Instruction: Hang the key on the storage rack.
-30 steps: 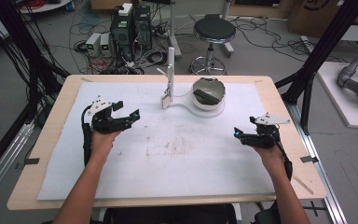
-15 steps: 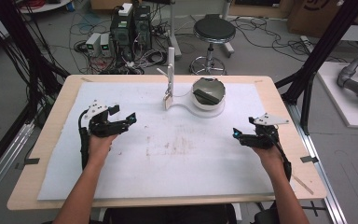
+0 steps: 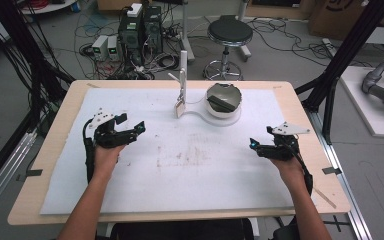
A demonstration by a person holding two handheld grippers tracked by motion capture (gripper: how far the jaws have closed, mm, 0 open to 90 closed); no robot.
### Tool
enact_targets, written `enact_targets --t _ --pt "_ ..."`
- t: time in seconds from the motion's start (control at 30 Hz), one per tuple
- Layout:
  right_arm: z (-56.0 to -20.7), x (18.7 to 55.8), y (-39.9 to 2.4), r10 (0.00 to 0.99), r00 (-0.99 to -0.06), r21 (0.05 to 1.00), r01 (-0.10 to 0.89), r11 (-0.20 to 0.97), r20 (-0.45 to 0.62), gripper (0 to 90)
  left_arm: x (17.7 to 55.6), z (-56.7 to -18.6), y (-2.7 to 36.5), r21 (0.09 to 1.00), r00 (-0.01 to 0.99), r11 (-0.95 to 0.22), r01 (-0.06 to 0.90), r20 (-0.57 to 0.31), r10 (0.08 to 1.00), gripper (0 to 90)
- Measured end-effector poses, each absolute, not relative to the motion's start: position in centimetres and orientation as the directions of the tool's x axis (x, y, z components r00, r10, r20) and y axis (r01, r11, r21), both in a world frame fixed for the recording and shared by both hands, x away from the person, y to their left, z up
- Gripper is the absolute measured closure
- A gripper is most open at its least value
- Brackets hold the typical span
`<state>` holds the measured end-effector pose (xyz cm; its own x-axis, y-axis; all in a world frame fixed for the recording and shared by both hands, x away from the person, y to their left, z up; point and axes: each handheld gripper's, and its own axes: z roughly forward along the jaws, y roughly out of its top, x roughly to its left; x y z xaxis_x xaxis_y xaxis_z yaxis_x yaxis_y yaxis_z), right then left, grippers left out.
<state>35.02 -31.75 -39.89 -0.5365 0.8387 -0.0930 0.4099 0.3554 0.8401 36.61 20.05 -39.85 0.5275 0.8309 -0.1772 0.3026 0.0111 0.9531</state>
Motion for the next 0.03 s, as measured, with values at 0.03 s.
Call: enact_targets --t 0.03 --pt "-39.91 35.04 -31.67 0.841 -0.534 0.840 0.412 0.354 -0.093 20.9 36.62 -39.85 20.07 0.952 0.528 0.010 0.305 -0.178 0.831 17.7"
